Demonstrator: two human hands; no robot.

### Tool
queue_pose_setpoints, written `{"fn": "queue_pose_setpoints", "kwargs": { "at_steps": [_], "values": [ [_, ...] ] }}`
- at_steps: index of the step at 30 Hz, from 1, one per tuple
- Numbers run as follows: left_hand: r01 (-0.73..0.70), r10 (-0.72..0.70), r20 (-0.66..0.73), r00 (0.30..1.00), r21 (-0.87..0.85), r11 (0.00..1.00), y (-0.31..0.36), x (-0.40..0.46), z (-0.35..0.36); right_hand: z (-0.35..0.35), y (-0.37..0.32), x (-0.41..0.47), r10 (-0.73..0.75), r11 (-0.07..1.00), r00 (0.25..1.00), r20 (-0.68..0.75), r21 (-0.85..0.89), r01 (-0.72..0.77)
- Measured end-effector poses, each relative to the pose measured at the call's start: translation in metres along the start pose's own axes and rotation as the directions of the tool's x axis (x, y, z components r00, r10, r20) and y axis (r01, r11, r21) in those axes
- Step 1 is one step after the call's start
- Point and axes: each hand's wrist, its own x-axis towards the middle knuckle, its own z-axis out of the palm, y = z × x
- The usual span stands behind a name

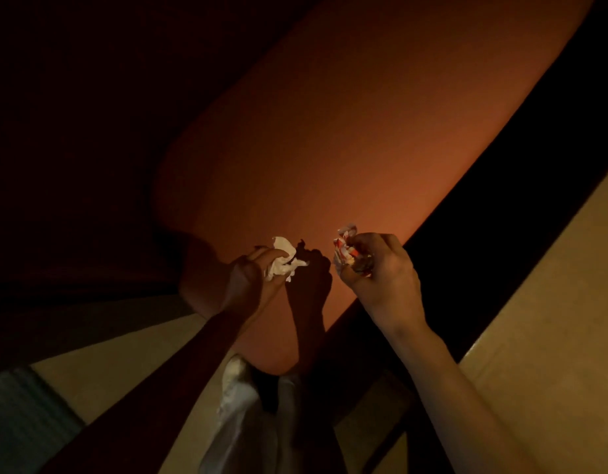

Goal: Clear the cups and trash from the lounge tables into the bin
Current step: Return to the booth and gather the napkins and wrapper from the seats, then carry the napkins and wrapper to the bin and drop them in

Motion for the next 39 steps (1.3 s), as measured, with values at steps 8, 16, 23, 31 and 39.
{"fn": "queue_pose_setpoints", "kwargs": {
  "at_steps": [8, 16, 23, 31, 39],
  "values": [
    [-0.075, 0.067, -0.206, 0.976, -0.031, 0.997, 0.086, -0.079, -0.099, -0.046, -0.058, -0.057, -0.149, 0.982, 0.989, 0.001, 0.114, 0.147],
    [-0.039, 0.062, -0.383, 0.922, 0.067, 0.997, 0.121, -0.217, -0.169, -0.066, -0.098, -0.159, -0.328, 0.935, 0.943, 0.064, 0.163, 0.314],
    [0.130, -0.085, -0.534, 0.841, 0.047, 0.990, 0.097, -0.377, -0.195, -0.043, -0.137, -0.264, -0.486, 0.873, 0.846, 0.221, 0.178, 0.455],
    [0.431, -0.378, -0.720, 0.582, -0.121, 0.894, 0.096, -0.568, -0.189, -0.006, -0.197, -0.386, -0.727, 0.669, 0.573, 0.380, 0.200, 0.716],
    [0.631, -0.617, -0.763, 0.191, -0.386, 0.673, 0.092, -0.730, -0.150, 0.050, -0.253, -0.499, -0.791, 0.427, 0.188, 0.583, 0.306, 0.851]
  ]
}}
